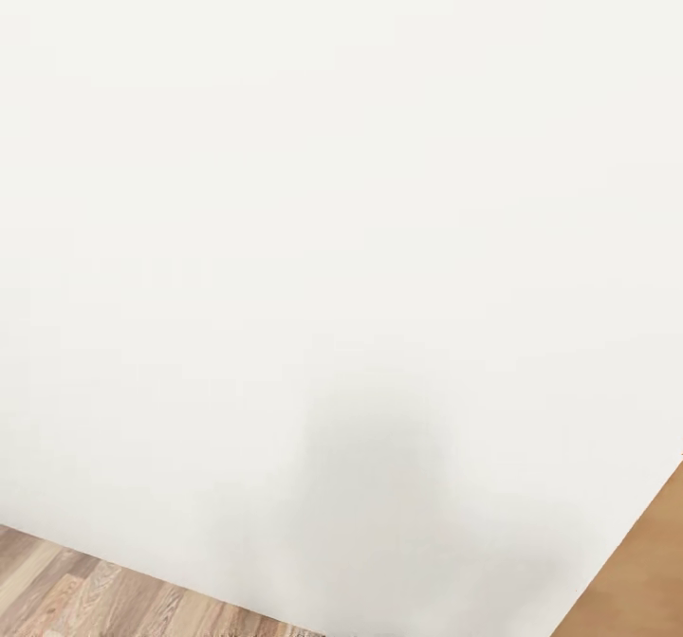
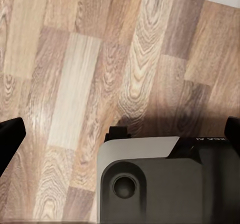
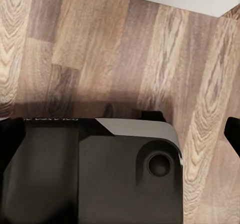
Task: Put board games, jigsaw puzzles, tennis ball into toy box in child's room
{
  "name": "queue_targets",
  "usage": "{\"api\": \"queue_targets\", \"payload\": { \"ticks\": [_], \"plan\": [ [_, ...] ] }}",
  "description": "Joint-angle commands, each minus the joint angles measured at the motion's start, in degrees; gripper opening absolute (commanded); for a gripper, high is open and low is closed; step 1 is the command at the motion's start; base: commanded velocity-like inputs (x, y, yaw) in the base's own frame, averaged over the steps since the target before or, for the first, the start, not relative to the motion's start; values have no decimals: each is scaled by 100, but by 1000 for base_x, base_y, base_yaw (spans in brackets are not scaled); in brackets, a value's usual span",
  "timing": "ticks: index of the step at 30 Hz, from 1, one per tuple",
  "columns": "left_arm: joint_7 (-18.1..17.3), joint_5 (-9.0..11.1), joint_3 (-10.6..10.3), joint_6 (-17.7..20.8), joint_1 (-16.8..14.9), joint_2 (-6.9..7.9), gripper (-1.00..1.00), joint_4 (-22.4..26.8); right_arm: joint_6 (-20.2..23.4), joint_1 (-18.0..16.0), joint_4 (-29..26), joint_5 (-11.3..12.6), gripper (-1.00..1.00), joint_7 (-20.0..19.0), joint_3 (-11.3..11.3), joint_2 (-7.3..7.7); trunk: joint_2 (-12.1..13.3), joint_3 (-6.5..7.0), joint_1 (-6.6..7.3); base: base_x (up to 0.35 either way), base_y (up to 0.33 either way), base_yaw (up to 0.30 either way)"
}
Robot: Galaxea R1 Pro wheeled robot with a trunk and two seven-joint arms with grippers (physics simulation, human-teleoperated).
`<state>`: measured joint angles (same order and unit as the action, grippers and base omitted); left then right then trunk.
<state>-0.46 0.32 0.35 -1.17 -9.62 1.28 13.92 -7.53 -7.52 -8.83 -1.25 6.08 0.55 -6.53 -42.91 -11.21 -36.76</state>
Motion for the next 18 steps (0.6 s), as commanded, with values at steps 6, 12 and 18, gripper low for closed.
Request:
{"api": "queue_targets", "payload": {
  "ticks": [6, 12, 18],
  "plan": [
    [-7, -3, -4, -14, -4, -2, 100, -4, -18, -3, 4, -9, 100, 29, 49, -5, -7, -53, -1, 0, -10, 191],
    [-7, -7, -8, -15, -4, -4, 100, -11, -20, -3, 4, 0, 100, 33, 222, 2, -7, -101, -1, 0, -177, 163],
    [-4, -13, -8, -15, -4, -5, 100, -12, -20, -3, 4, 1, 100, 34, 264, 1, -7, -155, -1, 0, -130, 75]
  ]
}}
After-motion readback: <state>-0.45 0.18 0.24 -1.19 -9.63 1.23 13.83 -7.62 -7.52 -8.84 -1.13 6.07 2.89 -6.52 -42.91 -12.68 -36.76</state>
